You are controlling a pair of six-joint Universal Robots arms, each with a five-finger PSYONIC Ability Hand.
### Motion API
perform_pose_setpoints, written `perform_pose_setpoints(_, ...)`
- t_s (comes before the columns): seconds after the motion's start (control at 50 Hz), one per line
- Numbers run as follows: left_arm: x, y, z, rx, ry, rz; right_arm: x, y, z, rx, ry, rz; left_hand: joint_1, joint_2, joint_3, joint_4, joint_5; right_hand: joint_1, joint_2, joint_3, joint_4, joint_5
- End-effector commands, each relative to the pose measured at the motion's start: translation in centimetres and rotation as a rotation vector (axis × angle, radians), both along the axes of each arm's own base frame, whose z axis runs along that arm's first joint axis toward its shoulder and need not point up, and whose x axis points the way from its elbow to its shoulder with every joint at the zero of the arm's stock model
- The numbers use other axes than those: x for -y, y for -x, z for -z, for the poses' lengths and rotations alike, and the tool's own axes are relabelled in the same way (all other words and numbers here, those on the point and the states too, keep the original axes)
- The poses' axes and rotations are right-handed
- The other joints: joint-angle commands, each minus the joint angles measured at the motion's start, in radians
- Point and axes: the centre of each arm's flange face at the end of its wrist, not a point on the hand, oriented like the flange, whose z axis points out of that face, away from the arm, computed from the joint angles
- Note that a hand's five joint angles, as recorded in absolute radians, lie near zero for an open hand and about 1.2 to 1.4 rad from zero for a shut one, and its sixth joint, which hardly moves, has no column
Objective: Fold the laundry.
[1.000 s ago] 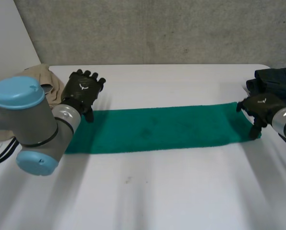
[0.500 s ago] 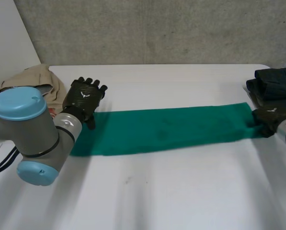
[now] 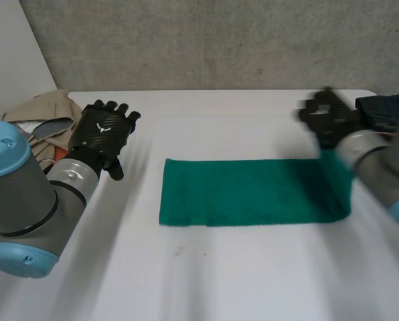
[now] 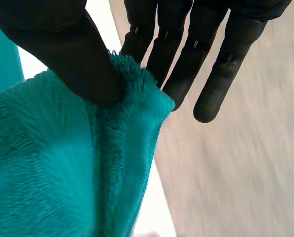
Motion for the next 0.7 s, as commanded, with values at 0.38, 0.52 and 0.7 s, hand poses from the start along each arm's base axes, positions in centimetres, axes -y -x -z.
perform_pose_setpoints(0.38, -0.2, -0.1, 0.4, -0.01, 0.006, 0.0, -13.3, -12.8, 6.9, 0.045, -0.169, -0.386, -0.024, -0.033, -0.04, -0.028, -0.052, -0.948, -1.007, -1.018, -1.024, -0.993)
perform_pose_setpoints(0.52, -0.2, 0.3, -0.1, -0.018, 0.025, 0.012, -7.9, -4.5, 3.0, 0.263, -0.355, -0.03, -0.024, -0.033, -0.04, -0.028, -0.052, -0.948, -1.007, -1.018, -1.024, -0.993)
perform_pose_setpoints(0.7, -0.7, 1.8, 0.5, -0.034, 0.015, 0.054, -7.4, -0.4, 7.8, 0.172, -0.569, 0.119, -0.024, -0.033, -0.04, -0.028, -0.052, -0.889, -0.948, -0.958, -0.964, -0.933)
